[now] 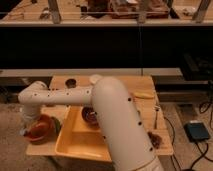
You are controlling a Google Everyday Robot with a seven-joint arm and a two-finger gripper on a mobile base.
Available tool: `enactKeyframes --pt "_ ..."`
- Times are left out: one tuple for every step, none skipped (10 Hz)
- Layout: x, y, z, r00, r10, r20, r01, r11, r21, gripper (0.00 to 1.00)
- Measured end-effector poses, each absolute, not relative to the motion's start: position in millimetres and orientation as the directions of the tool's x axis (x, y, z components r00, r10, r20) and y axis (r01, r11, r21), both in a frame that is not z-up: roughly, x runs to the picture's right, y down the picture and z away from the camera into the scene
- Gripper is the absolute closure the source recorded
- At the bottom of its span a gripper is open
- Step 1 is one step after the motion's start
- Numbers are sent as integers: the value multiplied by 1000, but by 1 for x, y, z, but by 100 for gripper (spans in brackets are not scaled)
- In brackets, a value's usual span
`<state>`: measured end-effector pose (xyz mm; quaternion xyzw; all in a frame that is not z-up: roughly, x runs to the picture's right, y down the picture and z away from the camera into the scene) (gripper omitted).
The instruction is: Wipe red bowl with towel
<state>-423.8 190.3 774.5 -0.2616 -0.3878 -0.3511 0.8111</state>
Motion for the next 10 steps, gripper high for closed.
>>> enactKeyframes --pt "-417 193 771 459 -364 811 772 615 -161 80" --pt "-410 193 769 467 -362 807 769 616 -169 80" --pt "-405 193 767 474 -361 803 768 616 -176 80" --pt "-399 194 763 479 -359 801 768 613 -184 80" --pt "-398 195 761 479 -360 800 770 610 -187 80" --pt "-394 196 760 484 -358 798 770 608 -194 80" --pt "-391 197 760 488 -357 797 769 607 -199 80" --pt "-387 198 760 495 -353 794 767 607 -208 80" --pt "-381 199 761 505 -347 790 762 609 -220 80" --pt "-373 200 764 518 -341 784 756 612 -234 80"
